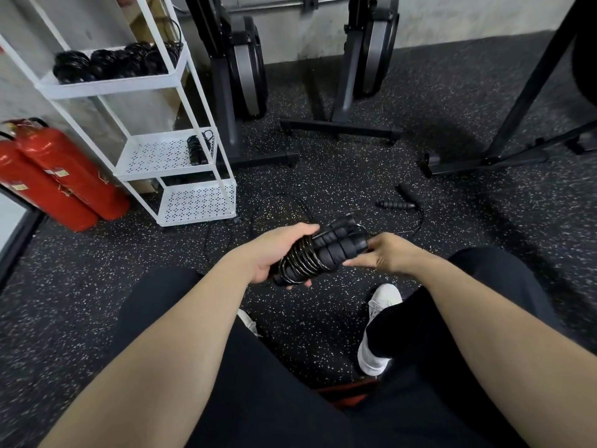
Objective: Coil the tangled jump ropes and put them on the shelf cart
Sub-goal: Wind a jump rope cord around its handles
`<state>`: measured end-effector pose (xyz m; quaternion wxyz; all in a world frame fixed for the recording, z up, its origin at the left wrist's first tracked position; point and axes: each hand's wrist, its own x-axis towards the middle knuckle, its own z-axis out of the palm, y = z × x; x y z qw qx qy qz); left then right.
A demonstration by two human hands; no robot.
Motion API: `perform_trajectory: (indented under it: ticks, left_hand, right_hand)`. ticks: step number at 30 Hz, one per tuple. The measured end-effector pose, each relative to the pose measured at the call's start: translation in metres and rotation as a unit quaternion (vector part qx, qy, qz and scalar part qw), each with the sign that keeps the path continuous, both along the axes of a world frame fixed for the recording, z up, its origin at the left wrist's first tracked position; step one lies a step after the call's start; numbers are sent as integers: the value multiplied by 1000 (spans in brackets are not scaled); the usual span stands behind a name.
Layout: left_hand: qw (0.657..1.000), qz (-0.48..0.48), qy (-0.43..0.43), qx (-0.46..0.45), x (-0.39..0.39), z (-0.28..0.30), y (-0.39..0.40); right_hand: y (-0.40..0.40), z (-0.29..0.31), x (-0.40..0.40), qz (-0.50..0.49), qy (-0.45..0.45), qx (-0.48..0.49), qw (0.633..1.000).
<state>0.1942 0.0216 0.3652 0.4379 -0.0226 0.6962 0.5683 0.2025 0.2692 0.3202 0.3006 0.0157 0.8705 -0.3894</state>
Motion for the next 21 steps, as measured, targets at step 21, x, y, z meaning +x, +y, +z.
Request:
perform_trajectory:
  ticks: [21]
  left_hand:
    - [863, -319, 278, -277, 9, -18, 31]
  right_hand:
    - [-6, 1, -3, -53, 36, -73, 995]
